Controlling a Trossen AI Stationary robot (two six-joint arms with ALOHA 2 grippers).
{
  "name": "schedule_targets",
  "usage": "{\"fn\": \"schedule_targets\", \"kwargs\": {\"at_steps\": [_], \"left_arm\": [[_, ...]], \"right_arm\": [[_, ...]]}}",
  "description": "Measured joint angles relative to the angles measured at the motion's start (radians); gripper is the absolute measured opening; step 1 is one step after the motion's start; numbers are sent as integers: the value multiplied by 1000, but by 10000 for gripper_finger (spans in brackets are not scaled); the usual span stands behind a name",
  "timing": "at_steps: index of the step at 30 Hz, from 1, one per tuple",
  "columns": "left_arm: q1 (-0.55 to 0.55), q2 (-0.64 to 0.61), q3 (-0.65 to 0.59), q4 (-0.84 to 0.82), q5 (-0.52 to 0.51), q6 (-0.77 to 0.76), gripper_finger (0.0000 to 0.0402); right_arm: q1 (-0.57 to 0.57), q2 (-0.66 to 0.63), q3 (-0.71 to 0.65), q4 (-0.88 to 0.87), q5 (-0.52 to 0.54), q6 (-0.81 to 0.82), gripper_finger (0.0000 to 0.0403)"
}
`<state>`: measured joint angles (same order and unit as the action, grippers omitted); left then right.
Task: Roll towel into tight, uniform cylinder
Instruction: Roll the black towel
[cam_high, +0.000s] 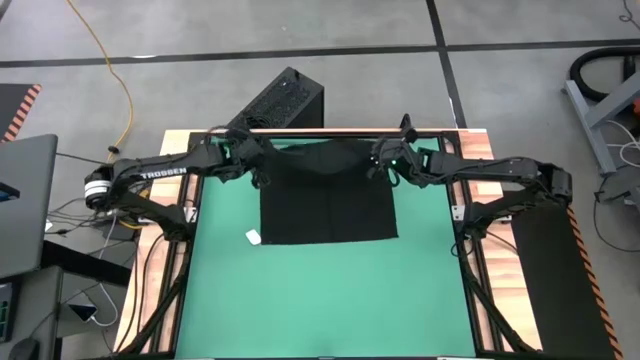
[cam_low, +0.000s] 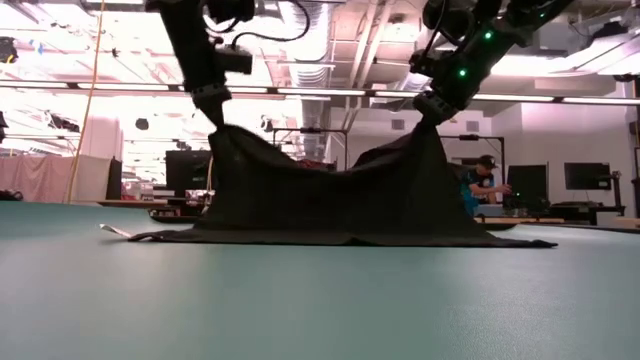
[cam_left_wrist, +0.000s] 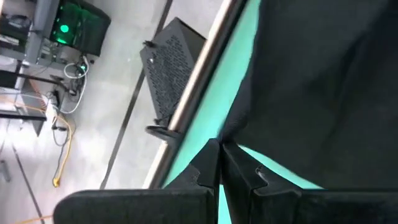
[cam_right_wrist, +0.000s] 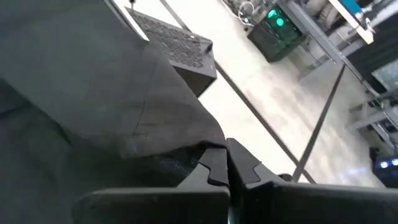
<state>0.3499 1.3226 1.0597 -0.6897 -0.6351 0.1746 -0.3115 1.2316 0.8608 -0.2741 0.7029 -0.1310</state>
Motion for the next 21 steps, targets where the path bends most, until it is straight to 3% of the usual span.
{"fn": "schedule_targets", "kwargs": {"at_steps": [6,11,17,21], "left_arm": [[-70,-54,-149,161,-68,-16,0],[-147,-99,-231,257,-56,-84,0],[-239,-99,-272,265,-35,-181,0],[-310,-97,-280,257,-83,-241,0]], "right_arm": [[26,0,-11,15,-28,0,1],[48,0,-63,38,-29,33,1],[87,-2,-105,49,-24,83,1],[133,-3,-105,53,25,82,1]]}}
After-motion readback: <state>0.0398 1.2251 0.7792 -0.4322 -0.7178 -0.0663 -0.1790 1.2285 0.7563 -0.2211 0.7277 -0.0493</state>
